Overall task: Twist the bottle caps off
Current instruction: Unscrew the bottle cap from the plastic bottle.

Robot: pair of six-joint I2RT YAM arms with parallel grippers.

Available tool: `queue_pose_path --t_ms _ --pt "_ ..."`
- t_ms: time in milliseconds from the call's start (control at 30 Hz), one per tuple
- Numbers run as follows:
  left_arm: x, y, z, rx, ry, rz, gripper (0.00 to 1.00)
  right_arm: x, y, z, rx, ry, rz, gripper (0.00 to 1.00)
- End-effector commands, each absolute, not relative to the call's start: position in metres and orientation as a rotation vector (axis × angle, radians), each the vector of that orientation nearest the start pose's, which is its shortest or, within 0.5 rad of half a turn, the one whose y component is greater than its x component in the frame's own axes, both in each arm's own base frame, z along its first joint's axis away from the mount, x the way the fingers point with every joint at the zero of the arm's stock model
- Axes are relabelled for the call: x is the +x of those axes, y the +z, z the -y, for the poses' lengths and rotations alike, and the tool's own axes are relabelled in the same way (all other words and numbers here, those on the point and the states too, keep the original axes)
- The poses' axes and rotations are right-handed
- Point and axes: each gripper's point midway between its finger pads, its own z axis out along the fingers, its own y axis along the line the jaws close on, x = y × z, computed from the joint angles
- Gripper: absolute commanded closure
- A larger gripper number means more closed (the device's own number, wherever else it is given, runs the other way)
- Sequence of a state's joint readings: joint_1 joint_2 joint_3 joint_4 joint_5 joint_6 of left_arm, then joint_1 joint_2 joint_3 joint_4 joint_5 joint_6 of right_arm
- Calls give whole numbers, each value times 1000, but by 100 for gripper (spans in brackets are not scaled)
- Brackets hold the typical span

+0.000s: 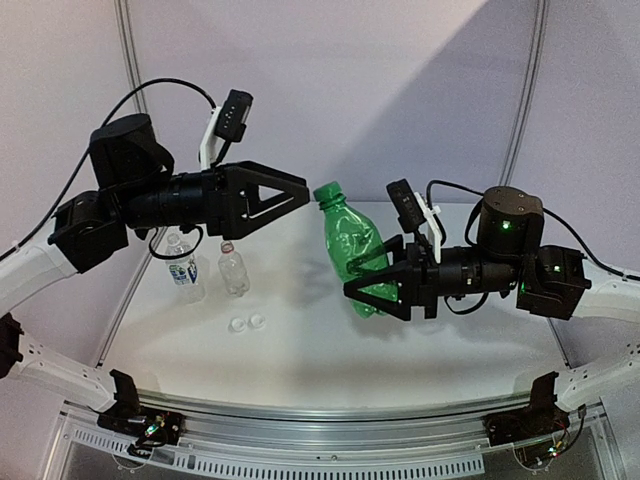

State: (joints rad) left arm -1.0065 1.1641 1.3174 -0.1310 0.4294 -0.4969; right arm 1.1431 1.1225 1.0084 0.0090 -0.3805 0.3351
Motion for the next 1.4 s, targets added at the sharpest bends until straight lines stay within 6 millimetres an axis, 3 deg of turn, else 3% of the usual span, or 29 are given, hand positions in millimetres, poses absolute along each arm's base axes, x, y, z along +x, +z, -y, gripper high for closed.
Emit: queue_pose_path --t_ms 0,367,567,700,800,967,1067,1167,1367 --pt "144 460 368 856 -1496 -1549 13 99 366 -383 -1039 1425 -1554 100" --pt "146 455 380 889 -1505 -1558 40 99 364 -388 -1050 1441 -1572 100" --pt "147 445 384 897 -1507 -1607 75 100 364 -390 -1049 1442 -1576 100" --pt "156 436 387 858 -1482 -1680 85 104 363 -392 -1036 1424 -1589 100" --pt "168 426 391 801 -1445 -1775 87 123 348 -393 -995 1289 -1679 100" --pt "187 392 399 661 -1388 -1994 86 185 312 -381 -874 819 -1897 100" --pt "199 374 401 536 -1364 -2102 86 206 299 -376 -849 625 -1978 100" --pt "202 364 403 483 -1361 -2141 86 212 289 -379 -839 596 -1994 100" --pt "202 361 402 469 -1362 -2150 85 201 298 -378 -820 713 -1914 100"
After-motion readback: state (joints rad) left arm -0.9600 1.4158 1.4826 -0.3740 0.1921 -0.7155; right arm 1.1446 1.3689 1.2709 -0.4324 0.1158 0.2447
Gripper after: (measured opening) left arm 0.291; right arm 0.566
